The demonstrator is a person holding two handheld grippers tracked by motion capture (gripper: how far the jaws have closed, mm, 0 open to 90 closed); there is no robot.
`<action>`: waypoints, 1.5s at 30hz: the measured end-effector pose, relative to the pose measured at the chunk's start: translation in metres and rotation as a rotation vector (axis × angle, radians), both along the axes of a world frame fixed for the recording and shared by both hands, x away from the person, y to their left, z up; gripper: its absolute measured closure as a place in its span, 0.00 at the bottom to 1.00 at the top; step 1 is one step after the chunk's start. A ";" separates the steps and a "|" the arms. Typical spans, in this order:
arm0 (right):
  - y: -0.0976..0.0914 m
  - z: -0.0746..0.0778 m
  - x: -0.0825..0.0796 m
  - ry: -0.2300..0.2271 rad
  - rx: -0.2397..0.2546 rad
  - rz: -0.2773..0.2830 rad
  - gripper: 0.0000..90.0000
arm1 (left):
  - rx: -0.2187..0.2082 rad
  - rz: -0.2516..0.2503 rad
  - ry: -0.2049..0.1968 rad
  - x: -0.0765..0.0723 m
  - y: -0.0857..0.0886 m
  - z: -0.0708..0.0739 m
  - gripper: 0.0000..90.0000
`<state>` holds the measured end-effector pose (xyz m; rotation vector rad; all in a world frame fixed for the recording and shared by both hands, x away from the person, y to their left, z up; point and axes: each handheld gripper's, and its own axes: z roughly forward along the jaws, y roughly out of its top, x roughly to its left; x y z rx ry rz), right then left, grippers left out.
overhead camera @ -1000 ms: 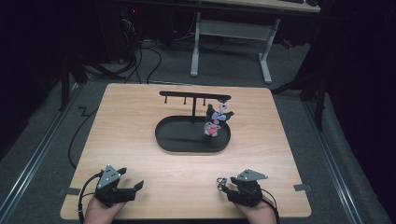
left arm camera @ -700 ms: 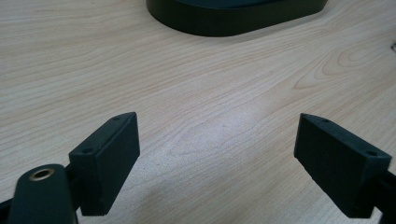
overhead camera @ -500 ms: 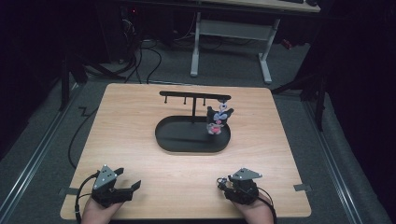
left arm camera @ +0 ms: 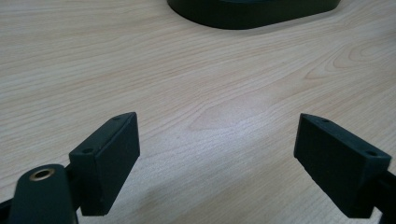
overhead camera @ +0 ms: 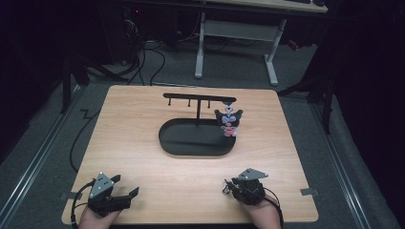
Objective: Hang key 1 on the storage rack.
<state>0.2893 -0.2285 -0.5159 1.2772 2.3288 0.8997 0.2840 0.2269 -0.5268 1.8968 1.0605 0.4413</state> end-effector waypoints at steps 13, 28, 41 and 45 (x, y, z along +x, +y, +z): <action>0.005 0.010 0.004 0.027 -0.101 0.077 0.90 | 0.007 -0.027 0.001 0.003 -0.005 0.000 0.17; 0.011 0.025 0.028 0.209 -0.211 0.129 0.98 | -0.026 -0.027 -0.004 0.006 0.000 0.002 0.17; 0.008 0.038 0.043 0.339 -0.224 0.132 0.99 | -0.031 -0.026 0.000 0.007 0.001 0.002 0.17; 0.011 0.051 0.045 0.365 -0.248 0.139 0.99 | -0.034 -0.031 0.002 0.007 0.000 0.002 0.17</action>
